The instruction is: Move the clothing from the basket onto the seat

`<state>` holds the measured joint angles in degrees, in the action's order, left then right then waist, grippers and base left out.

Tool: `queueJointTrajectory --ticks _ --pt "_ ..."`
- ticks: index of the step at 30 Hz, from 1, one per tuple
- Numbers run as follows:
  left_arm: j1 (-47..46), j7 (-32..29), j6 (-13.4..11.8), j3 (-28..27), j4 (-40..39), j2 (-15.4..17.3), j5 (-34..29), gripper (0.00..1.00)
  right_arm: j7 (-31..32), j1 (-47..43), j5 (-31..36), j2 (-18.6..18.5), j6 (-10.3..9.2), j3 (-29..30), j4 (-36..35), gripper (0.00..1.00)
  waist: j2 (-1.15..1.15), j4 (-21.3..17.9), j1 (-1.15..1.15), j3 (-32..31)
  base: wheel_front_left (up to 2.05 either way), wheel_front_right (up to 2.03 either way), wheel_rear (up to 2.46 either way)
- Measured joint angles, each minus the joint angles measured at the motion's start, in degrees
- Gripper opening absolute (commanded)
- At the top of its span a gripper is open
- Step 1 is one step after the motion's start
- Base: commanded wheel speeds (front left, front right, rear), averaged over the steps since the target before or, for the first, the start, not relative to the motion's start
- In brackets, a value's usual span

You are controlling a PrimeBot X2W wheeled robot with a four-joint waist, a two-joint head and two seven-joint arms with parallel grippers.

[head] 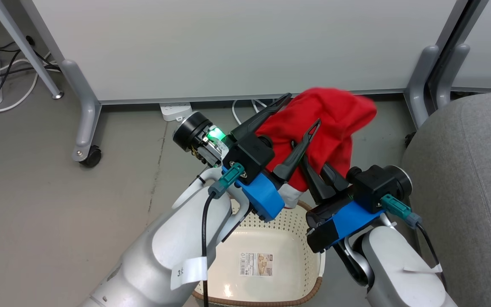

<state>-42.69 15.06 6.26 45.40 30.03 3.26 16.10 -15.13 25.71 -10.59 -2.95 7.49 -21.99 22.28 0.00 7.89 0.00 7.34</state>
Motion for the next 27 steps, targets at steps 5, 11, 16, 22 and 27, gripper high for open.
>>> queueJointTrajectory --ticks 5,11,16,22,27 --pt "0.0 0.0 0.0 -0.2 0.0 0.0 -0.3 1.00 0.0 0.0 0.2 0.0 0.00 0.0 0.0 0.00 0.00 -0.2 0.00 0.2 0.00 0.00 0.00" --pt "0.0 0.0 0.0 -0.6 -0.1 -0.1 -0.7 1.00 0.0 -0.1 0.6 0.0 0.00 1.5 0.1 0.00 0.00 -1.1 0.00 0.8 0.00 0.00 0.00" --pt "0.0 0.0 0.0 -0.7 -0.1 0.0 -1.1 1.00 0.0 -0.1 0.9 0.0 0.00 3.3 -0.3 0.00 0.00 -2.6 0.00 1.7 0.00 0.00 0.00" --pt "0.0 0.0 0.3 -0.4 -0.2 0.0 -1.5 1.00 0.0 0.0 1.8 0.1 0.00 6.8 -1.2 0.00 0.00 -5.2 0.00 3.5 0.00 0.00 0.00" --pt "-0.8 0.0 0.3 -0.4 -0.4 0.2 -1.6 1.00 0.0 0.7 2.5 0.0 0.00 10.1 -2.4 0.00 0.00 -8.0 0.00 5.6 0.00 0.00 0.00"
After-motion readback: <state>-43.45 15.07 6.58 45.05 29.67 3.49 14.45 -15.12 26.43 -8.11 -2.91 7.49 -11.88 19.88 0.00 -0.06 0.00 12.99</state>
